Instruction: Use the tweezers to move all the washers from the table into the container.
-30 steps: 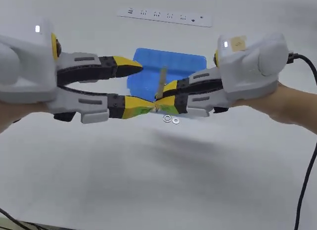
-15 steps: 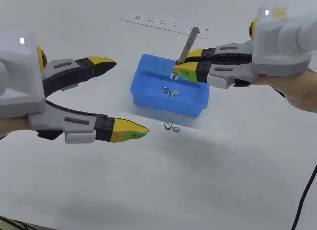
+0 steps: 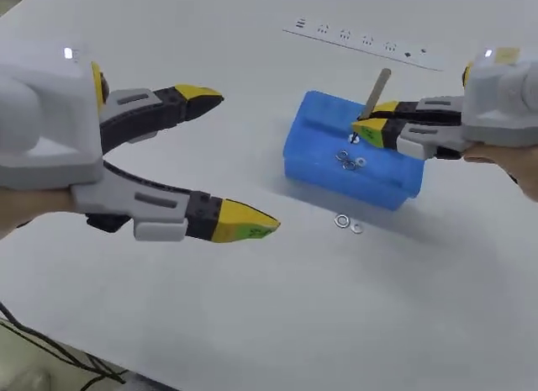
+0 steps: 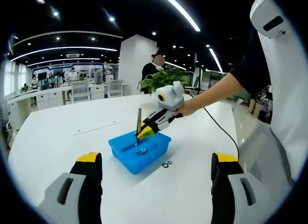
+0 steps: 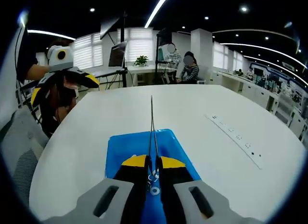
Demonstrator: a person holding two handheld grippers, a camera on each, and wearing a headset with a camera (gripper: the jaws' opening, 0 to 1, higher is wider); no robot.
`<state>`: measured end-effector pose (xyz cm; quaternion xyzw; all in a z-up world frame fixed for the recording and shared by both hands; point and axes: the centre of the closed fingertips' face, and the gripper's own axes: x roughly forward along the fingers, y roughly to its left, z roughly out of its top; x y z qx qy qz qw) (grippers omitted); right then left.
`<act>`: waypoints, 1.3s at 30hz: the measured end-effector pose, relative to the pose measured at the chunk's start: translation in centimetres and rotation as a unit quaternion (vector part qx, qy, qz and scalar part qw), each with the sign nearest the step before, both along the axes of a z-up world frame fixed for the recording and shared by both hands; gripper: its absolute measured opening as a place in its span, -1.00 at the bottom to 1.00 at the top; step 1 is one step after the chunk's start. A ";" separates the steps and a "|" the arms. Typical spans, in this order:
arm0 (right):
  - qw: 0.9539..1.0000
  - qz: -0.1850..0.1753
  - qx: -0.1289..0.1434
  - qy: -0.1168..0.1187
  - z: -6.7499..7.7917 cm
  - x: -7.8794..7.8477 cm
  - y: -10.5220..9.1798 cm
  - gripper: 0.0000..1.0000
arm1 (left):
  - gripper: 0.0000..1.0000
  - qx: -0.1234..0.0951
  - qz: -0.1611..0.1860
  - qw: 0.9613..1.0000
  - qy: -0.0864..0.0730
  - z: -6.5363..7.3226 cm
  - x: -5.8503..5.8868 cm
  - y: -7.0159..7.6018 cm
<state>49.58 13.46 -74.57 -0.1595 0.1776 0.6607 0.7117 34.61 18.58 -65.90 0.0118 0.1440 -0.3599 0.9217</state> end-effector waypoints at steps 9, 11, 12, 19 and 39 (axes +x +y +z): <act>1.000 -0.005 -0.003 0.008 -0.8 0.4 -0.1 -0.81 | 0.99 -0.015 0.010 1.000 0.010 -0.7 0.5 -0.7; 1.000 -0.004 -0.005 0.007 -0.8 0.4 -0.2 -0.81 | 0.99 -0.017 0.008 1.000 0.011 -0.7 0.6 -0.9; 1.000 -0.005 -0.005 0.009 -0.9 0.7 -0.3 -0.81 | 0.99 -0.018 0.008 1.000 0.011 -0.7 0.6 -0.9; 1.000 -0.008 -0.006 0.016 -1.0 0.8 -0.5 -0.80 | 0.99 -0.019 0.005 1.000 0.012 -0.6 0.9 -1.0; 1.000 0.000 -0.005 -0.001 1.3 -0.5 -1.2 -0.85 | 0.88 -0.042 0.024 0.999 0.012 -1.4 4.6 -1.5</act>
